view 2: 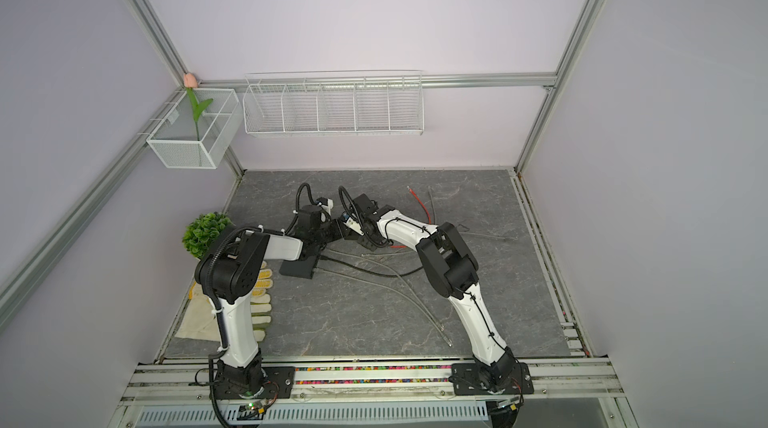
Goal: Insert the plug into the switch port
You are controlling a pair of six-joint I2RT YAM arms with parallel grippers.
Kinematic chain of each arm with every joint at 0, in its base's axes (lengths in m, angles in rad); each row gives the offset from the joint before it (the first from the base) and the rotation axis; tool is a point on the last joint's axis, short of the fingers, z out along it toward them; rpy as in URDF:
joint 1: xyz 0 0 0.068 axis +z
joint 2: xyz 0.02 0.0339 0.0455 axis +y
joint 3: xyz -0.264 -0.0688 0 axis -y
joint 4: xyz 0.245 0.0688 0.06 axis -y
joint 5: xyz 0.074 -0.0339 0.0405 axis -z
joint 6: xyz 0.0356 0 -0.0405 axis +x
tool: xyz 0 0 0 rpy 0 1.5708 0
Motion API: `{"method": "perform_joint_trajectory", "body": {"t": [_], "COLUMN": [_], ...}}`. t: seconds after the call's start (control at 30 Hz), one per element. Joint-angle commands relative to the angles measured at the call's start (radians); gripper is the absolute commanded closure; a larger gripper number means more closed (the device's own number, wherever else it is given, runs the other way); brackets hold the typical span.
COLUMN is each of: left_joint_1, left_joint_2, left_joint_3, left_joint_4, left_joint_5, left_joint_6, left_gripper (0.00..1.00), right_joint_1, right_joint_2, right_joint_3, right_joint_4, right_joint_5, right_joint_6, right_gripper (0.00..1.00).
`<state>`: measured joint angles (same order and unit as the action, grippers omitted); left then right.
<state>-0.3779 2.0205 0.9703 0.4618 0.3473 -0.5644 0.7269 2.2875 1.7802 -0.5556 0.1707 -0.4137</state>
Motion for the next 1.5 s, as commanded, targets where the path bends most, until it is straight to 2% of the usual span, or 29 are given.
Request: {"method": "perform_joint_trajectory", "body": {"t": [0.0, 0.23, 0.5, 0.57, 0.63, 0.77, 0.93, 1.13, 1.27, 1.47], "left_joint_1": [-0.06, -0.014, 0.007, 0.036, 0.072, 0.116, 0.116, 0.114, 0.11, 0.088], "left_joint_2": [0.01, -0.037, -0.084, -0.073, -0.066, -0.046, 0.007, 0.074, 0.113, 0.185], "left_joint_3": [-0.051, -0.07, -0.016, 0.016, 0.028, 0.07, 0.175, 0.265, 0.336, 0.488], "left_joint_4": [-0.175, -0.186, -0.274, -0.296, -0.287, -0.288, -0.345, -0.372, -0.413, -0.514], "left_joint_5": [0.157, 0.137, 0.085, 0.091, 0.097, 0.119, 0.163, 0.212, 0.229, 0.241], "left_joint_6": [0.031, 0.036, 0.067, 0.06, 0.039, 0.01, 0.005, -0.022, -0.02, 0.004], "left_gripper": [0.62, 0.62, 0.58, 0.57, 0.56, 0.55, 0.55, 0.57, 0.57, 0.57], "right_joint_1": [0.01, -0.008, -0.024, -0.032, -0.036, -0.053, -0.104, -0.109, -0.103, -0.053], "right_joint_2": [0.065, 0.04, 0.004, -0.002, 0.005, 0.029, 0.108, 0.125, 0.079, 0.011], "right_joint_3": [0.023, 0.049, 0.116, 0.136, 0.167, 0.233, 0.384, 0.379, 0.26, 0.095], "right_joint_4": [0.08, 0.003, -0.092, -0.11, -0.126, -0.14, -0.235, -0.257, -0.207, -0.082], "right_joint_5": [-0.007, 0.046, 0.22, 0.25, 0.276, 0.19, 0.047, 0.023, -0.047, -0.063], "right_joint_6": [-0.027, -0.019, -0.011, -0.011, 0.0, 0.007, 0.051, 0.104, 0.149, 0.162], "right_gripper": [0.83, 0.77, 0.69, 0.64, 0.64, 0.64, 0.69, 0.71, 0.71, 0.72]}}
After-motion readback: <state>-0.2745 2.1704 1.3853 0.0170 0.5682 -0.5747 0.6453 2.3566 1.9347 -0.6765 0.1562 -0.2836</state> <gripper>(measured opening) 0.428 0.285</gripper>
